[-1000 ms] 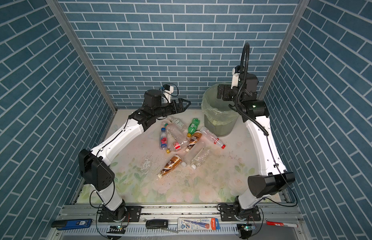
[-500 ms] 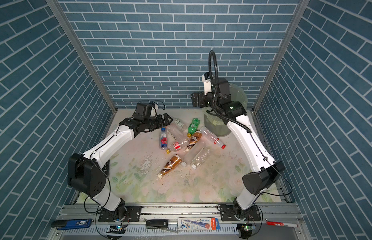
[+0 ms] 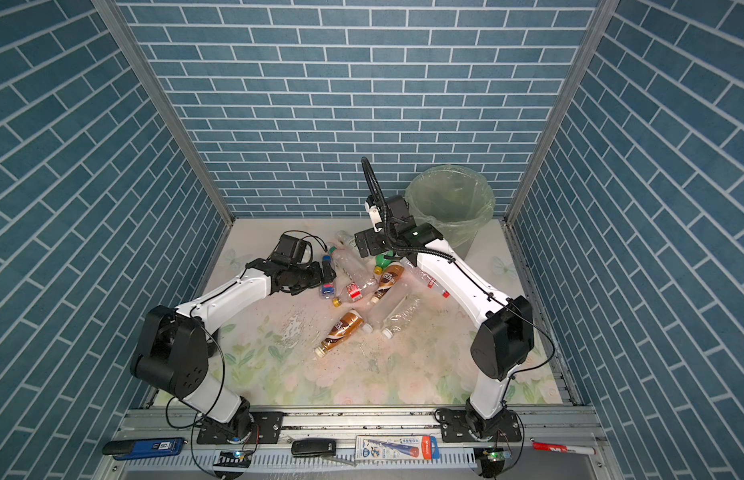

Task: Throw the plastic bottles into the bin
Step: 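Grasp the blue-capped FIJI bottle with the left gripper while the right gripper returns toward it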

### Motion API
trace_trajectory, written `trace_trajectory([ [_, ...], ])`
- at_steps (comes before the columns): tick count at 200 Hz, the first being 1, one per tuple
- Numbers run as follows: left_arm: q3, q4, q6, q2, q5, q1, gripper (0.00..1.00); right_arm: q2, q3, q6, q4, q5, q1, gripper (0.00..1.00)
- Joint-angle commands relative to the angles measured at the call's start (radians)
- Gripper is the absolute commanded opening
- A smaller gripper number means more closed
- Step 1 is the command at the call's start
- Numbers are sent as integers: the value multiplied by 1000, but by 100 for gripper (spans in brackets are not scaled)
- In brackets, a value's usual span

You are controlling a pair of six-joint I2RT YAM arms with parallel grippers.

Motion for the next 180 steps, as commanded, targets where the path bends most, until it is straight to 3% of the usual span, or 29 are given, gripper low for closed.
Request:
trace_trajectory([
  [1, 7, 10, 29, 48, -61, -12, 99, -11, -48, 33, 51, -26, 1, 99],
  [121, 112, -25, 88, 215, -250, -74, 90, -42, -124, 46, 88, -41, -2, 99],
  [180, 143, -40, 111, 266, -290, -74, 77, -77, -157, 78, 116, -52, -34, 99],
])
